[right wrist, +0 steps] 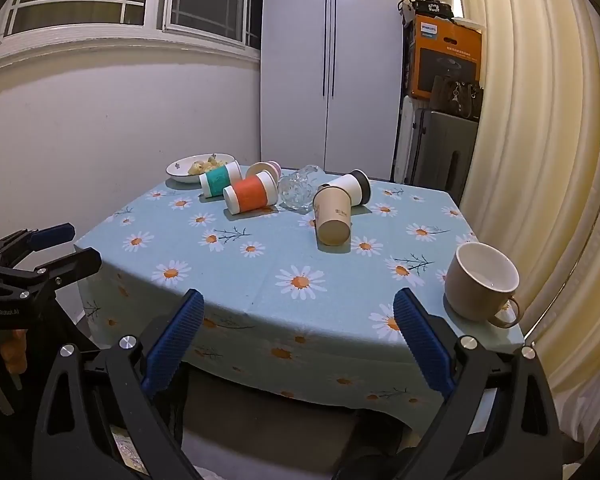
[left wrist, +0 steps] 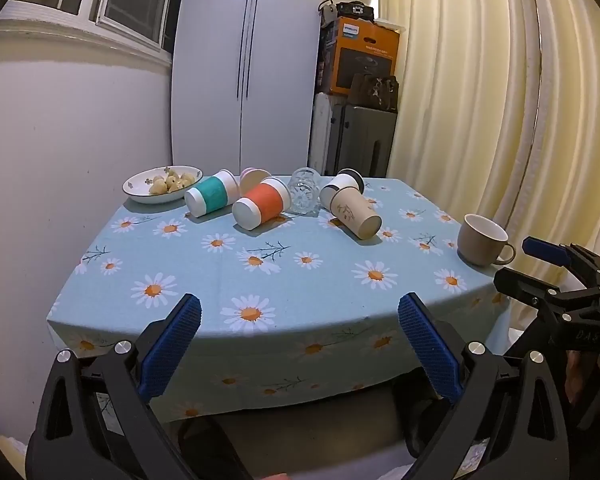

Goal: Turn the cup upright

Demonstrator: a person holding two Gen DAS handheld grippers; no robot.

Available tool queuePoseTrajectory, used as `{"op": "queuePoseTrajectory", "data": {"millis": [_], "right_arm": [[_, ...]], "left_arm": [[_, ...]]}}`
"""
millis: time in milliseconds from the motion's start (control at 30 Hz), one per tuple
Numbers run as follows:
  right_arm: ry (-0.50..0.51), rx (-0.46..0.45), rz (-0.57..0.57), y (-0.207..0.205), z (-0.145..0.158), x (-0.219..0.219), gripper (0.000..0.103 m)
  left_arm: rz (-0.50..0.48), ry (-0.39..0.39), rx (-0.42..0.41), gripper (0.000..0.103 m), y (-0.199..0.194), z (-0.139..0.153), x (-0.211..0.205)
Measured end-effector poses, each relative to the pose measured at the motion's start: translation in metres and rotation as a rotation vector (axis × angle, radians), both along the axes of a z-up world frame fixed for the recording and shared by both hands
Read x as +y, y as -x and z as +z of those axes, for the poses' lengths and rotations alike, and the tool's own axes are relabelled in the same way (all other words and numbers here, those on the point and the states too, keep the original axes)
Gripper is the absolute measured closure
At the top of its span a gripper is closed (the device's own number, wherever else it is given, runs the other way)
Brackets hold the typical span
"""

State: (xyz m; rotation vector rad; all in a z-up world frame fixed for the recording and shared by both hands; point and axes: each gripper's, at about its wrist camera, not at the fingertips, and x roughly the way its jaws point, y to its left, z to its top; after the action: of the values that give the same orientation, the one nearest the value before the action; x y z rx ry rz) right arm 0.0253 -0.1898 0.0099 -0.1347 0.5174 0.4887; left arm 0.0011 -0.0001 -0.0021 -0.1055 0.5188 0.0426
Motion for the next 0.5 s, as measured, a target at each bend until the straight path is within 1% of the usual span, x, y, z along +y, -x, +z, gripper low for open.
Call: {"op": "queuePoseTrajectory", "data": {"millis": [500], "right_arm": [[0.010, -0.002, -0.001, 0.0006, 0.0008, -0.0008, 0.009]], "left_arm": [[-0.009, -0.016, -0.002, 0.007, 0.0017, 0.0031, -0.0021]]}}
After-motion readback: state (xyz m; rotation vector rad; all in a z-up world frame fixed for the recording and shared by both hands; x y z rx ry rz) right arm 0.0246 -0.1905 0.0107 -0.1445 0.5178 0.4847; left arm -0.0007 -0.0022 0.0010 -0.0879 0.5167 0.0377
